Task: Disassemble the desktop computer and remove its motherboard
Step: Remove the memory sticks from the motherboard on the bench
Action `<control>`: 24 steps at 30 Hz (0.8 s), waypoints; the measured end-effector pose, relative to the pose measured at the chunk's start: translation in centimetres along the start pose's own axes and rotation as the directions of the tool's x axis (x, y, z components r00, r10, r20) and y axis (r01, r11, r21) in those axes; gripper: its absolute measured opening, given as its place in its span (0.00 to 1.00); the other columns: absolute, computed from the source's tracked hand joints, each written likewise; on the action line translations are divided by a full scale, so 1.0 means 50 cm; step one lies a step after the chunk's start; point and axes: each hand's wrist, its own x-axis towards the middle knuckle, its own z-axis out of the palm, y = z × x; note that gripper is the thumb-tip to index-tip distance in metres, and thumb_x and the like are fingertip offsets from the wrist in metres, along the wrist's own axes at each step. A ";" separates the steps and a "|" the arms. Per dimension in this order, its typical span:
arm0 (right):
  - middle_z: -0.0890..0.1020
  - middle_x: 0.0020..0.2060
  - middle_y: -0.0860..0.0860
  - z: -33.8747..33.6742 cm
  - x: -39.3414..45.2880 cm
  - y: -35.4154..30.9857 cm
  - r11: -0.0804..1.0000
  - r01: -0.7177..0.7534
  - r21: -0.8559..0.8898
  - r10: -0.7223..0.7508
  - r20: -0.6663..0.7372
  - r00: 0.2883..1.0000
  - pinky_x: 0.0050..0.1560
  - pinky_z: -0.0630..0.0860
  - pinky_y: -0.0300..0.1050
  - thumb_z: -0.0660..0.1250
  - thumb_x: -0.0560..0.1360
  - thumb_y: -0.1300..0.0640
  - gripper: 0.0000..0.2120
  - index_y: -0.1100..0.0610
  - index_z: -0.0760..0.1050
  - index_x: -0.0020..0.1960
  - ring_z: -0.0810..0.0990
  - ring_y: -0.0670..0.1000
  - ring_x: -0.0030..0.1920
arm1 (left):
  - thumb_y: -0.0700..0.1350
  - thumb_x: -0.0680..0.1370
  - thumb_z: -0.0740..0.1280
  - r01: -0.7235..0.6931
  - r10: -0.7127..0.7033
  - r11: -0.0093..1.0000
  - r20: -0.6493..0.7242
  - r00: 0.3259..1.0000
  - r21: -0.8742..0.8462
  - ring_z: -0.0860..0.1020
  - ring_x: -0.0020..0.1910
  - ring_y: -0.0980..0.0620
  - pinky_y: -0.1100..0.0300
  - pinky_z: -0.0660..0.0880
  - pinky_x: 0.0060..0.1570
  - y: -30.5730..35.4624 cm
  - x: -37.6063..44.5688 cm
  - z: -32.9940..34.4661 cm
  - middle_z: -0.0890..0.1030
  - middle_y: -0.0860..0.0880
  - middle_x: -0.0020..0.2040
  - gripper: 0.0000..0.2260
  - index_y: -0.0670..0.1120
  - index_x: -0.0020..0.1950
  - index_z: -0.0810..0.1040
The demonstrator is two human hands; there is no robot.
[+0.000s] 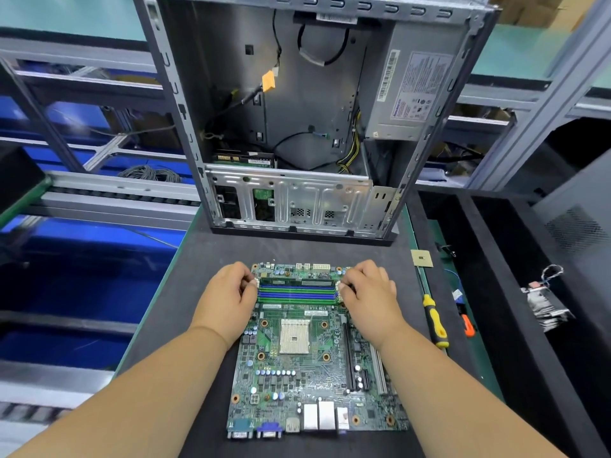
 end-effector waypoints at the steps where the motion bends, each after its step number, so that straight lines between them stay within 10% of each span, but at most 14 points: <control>1: 0.68 0.48 0.45 -0.001 0.000 0.000 1.000 -0.003 -0.003 0.003 0.003 1.000 0.51 0.59 0.46 0.59 0.80 0.51 0.08 0.49 0.71 0.42 0.64 0.49 0.51 | 0.45 0.79 0.62 -0.015 0.015 0.999 -0.013 1.000 0.031 0.71 0.39 0.55 0.57 0.69 0.39 0.002 0.000 -0.001 0.70 0.55 0.40 0.08 0.53 0.39 0.70; 24: 0.68 0.48 0.45 -0.003 -0.002 -0.004 0.999 -0.022 0.039 0.022 0.015 1.000 0.52 0.59 0.47 0.59 0.80 0.53 0.10 0.48 0.69 0.40 0.64 0.50 0.51 | 0.40 0.81 0.57 -0.086 0.080 0.979 0.039 0.996 0.185 0.67 0.42 0.48 0.54 0.65 0.48 0.017 0.001 0.001 0.69 0.49 0.43 0.07 0.43 0.45 0.71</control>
